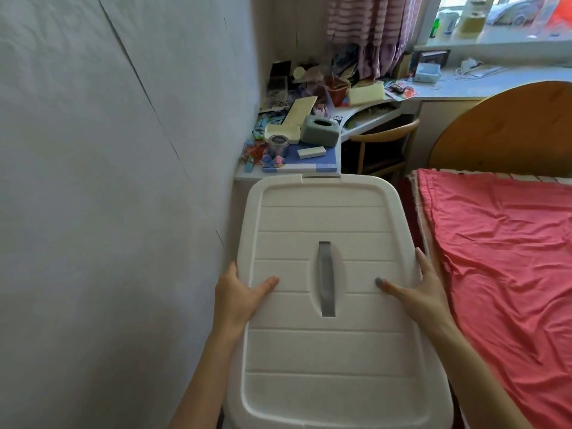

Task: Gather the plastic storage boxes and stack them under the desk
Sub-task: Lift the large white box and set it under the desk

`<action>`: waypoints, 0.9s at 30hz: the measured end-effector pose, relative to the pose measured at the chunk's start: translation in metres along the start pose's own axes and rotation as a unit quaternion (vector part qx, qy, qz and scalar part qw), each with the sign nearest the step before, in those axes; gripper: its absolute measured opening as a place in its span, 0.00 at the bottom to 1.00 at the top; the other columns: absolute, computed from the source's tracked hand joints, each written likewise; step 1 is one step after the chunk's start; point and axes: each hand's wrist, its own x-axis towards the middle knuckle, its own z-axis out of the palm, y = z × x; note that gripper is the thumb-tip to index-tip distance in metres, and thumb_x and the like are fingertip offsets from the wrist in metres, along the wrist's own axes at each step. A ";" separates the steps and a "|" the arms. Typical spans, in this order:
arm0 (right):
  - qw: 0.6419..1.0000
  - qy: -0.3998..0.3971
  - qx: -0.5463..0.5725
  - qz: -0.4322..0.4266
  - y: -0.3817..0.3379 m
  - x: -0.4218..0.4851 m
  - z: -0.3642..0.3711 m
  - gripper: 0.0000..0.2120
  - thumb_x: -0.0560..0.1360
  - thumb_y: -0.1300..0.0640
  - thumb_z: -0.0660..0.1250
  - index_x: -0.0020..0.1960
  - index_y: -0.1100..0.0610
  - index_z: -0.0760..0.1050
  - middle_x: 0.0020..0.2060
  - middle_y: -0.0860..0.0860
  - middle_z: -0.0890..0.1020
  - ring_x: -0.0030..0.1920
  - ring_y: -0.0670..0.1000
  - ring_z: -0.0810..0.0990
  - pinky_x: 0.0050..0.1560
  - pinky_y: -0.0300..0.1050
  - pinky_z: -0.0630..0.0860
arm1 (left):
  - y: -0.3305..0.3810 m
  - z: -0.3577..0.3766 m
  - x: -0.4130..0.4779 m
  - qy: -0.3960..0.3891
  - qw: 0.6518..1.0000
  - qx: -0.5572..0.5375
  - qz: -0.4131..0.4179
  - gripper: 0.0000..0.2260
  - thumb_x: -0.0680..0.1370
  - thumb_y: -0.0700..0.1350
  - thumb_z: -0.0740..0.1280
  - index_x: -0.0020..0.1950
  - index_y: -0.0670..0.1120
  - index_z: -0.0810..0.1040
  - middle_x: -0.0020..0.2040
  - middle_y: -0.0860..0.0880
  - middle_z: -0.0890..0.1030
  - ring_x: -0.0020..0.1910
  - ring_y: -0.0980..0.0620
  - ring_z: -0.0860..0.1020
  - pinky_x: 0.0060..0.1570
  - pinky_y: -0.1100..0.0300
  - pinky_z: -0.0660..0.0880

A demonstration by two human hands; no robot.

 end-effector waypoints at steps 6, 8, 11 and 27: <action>0.999 0.002 0.014 0.041 0.005 0.032 0.053 0.54 0.57 0.51 0.84 0.76 0.47 0.61 0.66 0.43 0.73 0.64 0.47 0.75 0.65 0.45 0.71 | -0.025 0.007 0.064 -0.016 1.000 0.005 -0.007 0.30 0.60 0.57 0.81 0.56 0.45 0.78 0.50 0.46 0.84 0.48 0.46 0.83 0.50 0.50 0.80; 0.998 0.003 0.016 0.054 0.006 0.037 0.069 0.55 0.54 0.46 0.84 0.75 0.45 0.60 0.69 0.45 0.73 0.67 0.50 0.75 0.68 0.52 0.71 | -0.032 0.010 0.083 -0.021 1.000 0.006 -0.008 0.30 0.60 0.57 0.80 0.56 0.46 0.78 0.50 0.47 0.84 0.49 0.45 0.83 0.50 0.51 0.80; 0.997 0.007 0.029 0.075 0.014 0.051 0.092 0.60 0.47 0.34 0.81 0.74 0.41 0.60 0.71 0.44 0.71 0.69 0.50 0.73 0.69 0.55 0.70 | -0.047 0.019 0.112 -0.036 0.999 0.009 -0.015 0.32 0.60 0.57 0.80 0.59 0.46 0.77 0.52 0.46 0.83 0.50 0.45 0.82 0.52 0.50 0.79; 0.992 -0.014 0.002 0.127 0.086 0.134 0.190 0.51 0.62 0.55 0.82 0.77 0.44 0.59 0.75 0.48 0.67 0.74 0.53 0.67 0.71 0.62 0.67 | -0.137 0.103 0.209 -0.059 0.993 0.014 -0.100 0.35 0.63 0.51 0.82 0.65 0.40 0.74 0.61 0.42 0.80 0.60 0.43 0.79 0.61 0.47 0.75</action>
